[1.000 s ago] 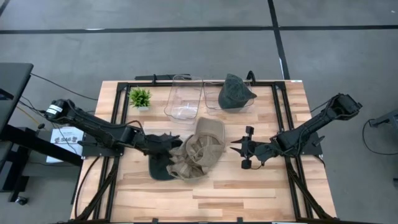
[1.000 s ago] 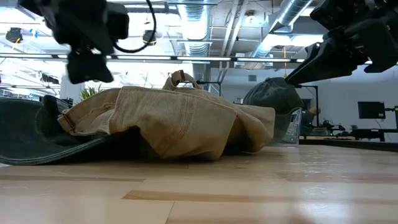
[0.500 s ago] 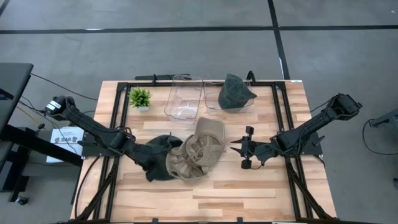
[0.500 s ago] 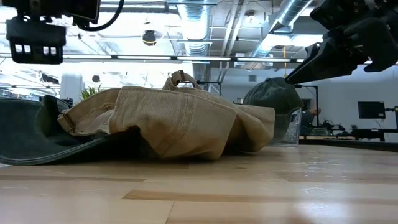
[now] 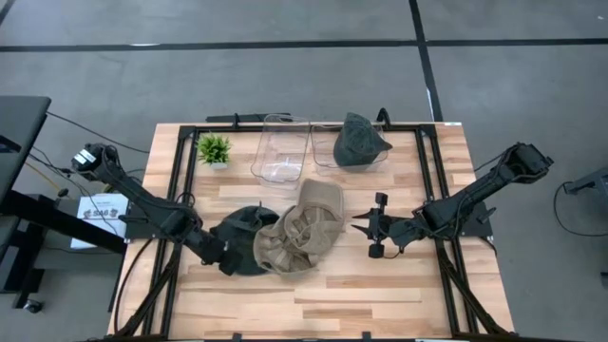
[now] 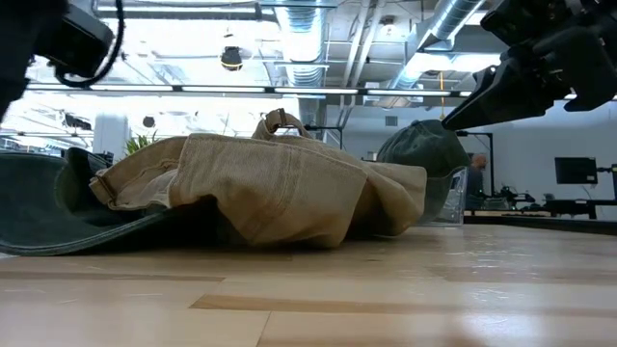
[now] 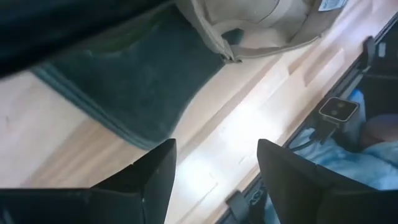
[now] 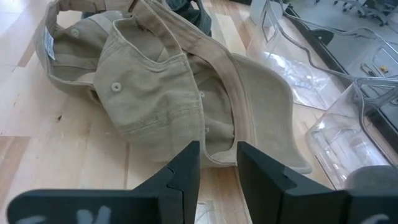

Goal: Pick & Place hat
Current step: Put the black cap into the right transparent bin

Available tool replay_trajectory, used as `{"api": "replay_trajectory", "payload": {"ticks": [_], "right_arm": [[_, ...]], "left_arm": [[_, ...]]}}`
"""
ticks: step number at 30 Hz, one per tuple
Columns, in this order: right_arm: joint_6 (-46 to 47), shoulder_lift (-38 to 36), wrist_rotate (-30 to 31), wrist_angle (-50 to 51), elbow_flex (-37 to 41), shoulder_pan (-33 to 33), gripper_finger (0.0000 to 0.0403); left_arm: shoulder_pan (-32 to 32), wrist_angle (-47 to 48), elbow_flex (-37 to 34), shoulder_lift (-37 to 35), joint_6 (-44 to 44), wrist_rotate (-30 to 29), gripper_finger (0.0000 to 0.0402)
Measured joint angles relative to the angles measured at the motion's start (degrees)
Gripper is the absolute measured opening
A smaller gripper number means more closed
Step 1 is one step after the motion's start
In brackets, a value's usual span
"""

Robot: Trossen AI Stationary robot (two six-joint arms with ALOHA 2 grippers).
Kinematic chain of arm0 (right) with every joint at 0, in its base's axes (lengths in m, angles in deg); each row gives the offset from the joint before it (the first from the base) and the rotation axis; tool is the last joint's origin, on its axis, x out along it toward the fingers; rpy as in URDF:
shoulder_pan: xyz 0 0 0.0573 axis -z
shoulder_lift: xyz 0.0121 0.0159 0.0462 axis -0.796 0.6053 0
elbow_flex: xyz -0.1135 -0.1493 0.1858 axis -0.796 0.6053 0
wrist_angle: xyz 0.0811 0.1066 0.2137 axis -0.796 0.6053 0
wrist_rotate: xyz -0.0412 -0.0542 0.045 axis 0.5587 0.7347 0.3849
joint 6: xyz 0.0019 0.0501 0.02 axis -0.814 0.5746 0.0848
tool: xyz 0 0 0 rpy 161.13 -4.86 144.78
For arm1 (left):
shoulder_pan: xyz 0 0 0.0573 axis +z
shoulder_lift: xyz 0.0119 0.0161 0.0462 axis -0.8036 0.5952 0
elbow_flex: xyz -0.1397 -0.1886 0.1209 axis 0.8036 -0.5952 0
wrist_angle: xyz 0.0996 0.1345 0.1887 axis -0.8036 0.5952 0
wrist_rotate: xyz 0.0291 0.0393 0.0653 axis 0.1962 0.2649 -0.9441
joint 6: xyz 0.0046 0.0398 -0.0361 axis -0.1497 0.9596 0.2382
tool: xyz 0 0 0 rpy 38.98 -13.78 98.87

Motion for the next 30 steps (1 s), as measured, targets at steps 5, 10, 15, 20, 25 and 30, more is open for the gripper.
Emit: {"api": "replay_trajectory", "payload": {"ticks": [5, 10, 15, 20, 25, 30], "right_arm": [[-1.63, 0.00, 0.01, -0.19, -0.02, 0.00, 0.0098], [-4.83, 0.00, 0.03, -1.46, -0.02, 0.00, 0.0098], [-4.96, 0.00, 0.01, -2.10, -0.02, 0.00, 0.0098], [-3.83, 0.00, -0.01, -2.11, -0.02, 0.00, 0.0098], [-2.58, 0.00, -0.01, -2.11, -0.02, 0.00, 0.0098], [-0.77, 0.00, -0.10, -2.10, -0.02, 0.00, 0.0098]], "left_arm": [[-2.17, -0.03, 0.00, -0.02, -5.96, -2.44, 0.0222], [-2.47, 0.34, 0.00, 0.20, -7.47, -6.00, 0.0222], [-1.60, 5.24, 0.00, 0.20, -7.53, -8.22, 0.0222], [-1.65, 10.89, 0.00, 0.20, -8.79, -5.98, 0.0222], [-1.80, 11.63, -0.02, 0.13, -8.91, -5.65, 0.0222], [-1.80, 12.11, -0.08, 0.13, -8.71, -9.36, 0.0222]]}}
